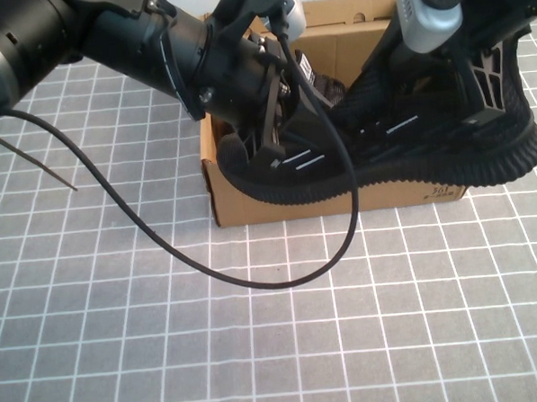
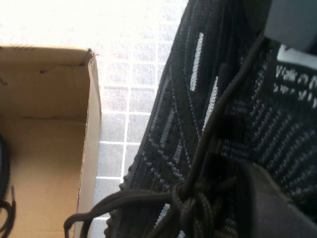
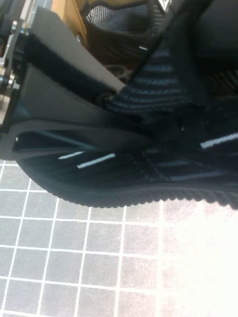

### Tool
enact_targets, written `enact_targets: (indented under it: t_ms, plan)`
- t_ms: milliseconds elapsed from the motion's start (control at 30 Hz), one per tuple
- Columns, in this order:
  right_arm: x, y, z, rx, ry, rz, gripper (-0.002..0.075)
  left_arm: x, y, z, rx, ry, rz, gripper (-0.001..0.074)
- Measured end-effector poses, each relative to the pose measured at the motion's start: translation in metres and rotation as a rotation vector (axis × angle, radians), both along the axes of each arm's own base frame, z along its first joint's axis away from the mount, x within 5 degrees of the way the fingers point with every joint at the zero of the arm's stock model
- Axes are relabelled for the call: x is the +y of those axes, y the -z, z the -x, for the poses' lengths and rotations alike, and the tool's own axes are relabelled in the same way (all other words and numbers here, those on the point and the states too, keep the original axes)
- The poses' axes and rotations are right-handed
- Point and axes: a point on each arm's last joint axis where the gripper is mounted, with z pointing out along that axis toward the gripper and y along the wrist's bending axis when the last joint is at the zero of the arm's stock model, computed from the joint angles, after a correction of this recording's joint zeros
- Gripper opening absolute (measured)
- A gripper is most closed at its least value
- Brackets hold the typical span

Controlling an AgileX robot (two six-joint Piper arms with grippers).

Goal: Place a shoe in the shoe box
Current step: Place the shoe in the shoe box

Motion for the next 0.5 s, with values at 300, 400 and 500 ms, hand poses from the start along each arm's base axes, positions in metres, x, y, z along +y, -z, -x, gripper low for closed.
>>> enact_targets:
  t_ms: [300, 400, 500]
  plan:
    - [-0.003, 0.000, -0.001, 0.119, 0.181, -0.050, 0.0201, 0.001, 0.005, -0.004, 0.029, -0.045, -0.026, 0.0043]
    - [-0.006, -0.001, -0.001, 0.136, 0.249, -0.048, 0.0289, 0.000, 0.008, -0.007, 0.022, -0.056, -0.035, 0.0039]
    - [-0.010, -0.004, 0.000, 0.145, 0.302, -0.043, 0.0309, 0.000, 0.009, -0.010, 0.008, -0.077, -0.031, 0.0034]
